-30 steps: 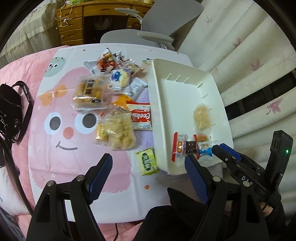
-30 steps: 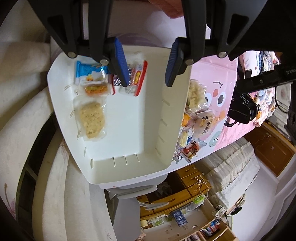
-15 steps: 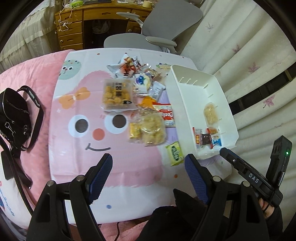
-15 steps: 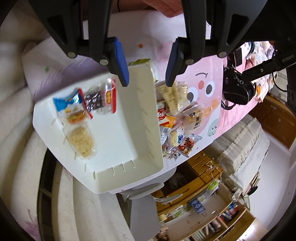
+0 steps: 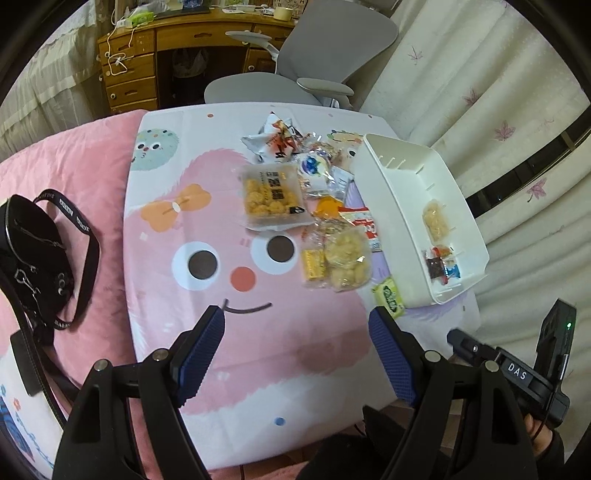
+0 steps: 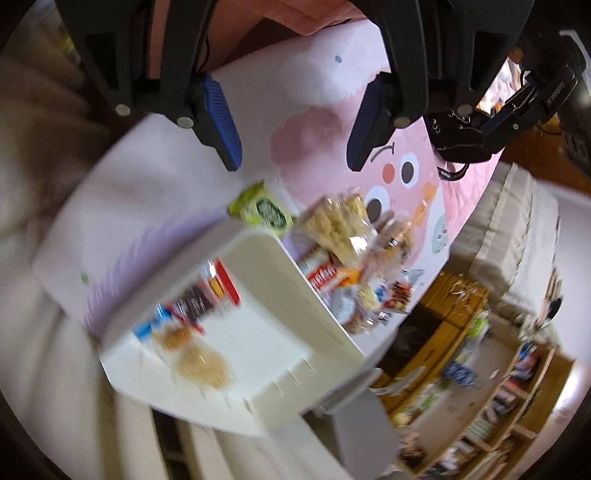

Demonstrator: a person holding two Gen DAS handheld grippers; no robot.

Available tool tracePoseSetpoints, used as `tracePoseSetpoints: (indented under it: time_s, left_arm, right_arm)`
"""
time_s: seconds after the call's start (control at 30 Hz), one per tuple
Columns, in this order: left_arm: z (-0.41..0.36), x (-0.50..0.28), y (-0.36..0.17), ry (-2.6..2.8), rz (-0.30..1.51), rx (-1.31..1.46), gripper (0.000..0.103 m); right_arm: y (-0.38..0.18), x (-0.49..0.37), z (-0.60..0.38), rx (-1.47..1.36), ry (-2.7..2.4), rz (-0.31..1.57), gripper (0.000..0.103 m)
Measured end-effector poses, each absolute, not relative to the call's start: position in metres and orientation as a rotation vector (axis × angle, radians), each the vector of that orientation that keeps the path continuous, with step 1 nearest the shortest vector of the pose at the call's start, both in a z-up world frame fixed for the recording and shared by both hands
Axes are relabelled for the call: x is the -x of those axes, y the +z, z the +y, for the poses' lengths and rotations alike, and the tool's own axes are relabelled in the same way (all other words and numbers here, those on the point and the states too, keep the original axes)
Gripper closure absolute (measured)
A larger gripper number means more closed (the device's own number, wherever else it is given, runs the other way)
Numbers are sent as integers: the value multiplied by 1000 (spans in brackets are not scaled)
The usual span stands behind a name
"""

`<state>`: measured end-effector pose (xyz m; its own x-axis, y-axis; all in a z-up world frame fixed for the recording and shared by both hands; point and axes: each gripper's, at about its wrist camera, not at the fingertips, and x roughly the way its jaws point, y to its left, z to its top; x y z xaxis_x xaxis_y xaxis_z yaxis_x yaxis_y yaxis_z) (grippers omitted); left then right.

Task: Organize snacks
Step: 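Withdraw both grippers from the tray back toward the snacks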

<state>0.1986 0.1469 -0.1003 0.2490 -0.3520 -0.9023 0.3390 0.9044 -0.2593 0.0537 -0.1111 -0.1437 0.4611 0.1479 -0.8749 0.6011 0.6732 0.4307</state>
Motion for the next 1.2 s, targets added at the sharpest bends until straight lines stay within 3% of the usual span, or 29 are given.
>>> tracePoseSetpoints:
  time_s: [0.67, 1.2]
  left_arm:
    - [156, -247, -128, -449, 1311, 68, 17]
    - [103, -321, -178, -332, 1467, 8, 14]
  right_arm:
    - [-214, -53, -113, -1407, -649, 1063, 38]
    - [-250, -90, -141, -1405, -860, 1103, 31]
